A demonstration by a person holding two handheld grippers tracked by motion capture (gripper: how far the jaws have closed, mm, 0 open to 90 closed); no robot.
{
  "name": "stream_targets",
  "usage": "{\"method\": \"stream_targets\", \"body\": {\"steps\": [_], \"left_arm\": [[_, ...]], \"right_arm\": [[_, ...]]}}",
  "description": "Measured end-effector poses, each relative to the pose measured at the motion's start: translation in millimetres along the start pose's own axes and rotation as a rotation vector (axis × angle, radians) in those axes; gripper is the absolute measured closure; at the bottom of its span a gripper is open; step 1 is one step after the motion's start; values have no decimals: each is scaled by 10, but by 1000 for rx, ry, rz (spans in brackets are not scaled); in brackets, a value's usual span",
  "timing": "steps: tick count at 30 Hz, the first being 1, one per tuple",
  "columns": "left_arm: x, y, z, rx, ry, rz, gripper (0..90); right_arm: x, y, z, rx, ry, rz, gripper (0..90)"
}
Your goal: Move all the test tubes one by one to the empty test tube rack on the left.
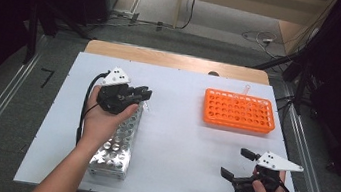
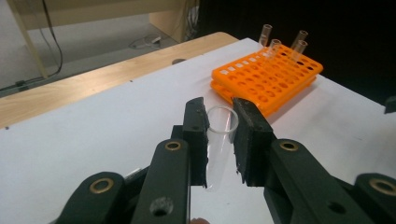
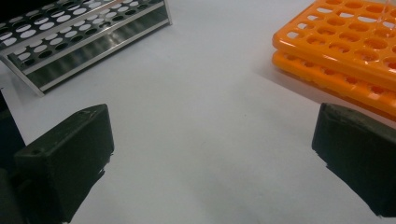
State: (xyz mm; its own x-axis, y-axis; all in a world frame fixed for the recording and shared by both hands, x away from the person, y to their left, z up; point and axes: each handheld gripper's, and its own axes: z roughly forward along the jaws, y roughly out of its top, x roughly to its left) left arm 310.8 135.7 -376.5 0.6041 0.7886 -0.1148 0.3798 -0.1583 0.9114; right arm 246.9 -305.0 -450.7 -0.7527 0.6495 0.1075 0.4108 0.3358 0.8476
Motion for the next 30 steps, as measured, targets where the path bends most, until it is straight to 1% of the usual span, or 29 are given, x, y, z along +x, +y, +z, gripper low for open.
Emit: {"method": "stream_targets", "body": {"steps": [5,10,14,16,18,23,26,30], "left_arm": [[136,26,12,4,39,-9,760],[247,6,37,20,81,-14,761],[301,-11,78,32,114,-12,761],[320,-20,101,44,122,-11,760],[327,-32,131,65,139,7,760],[327,-61,210,96,141,17,760],[327,-88,280,125,141,30,759],[341,-148,372,156,146,24,759]], "right_arm": [[-5,-4,-10,-3,-5,-1,0],[-19,-8,-27,-6,-7,6,0],[-27,-9,-28,-4,-11,8,0],[-22,-9,-26,3,-18,9,0],[-12,-8,-28,4,-17,11,0],[-13,-9,-32,2,-19,10,0],[-13,-9,-33,1,-20,10,0],[-10,-9,-31,2,-20,7,0]]}}
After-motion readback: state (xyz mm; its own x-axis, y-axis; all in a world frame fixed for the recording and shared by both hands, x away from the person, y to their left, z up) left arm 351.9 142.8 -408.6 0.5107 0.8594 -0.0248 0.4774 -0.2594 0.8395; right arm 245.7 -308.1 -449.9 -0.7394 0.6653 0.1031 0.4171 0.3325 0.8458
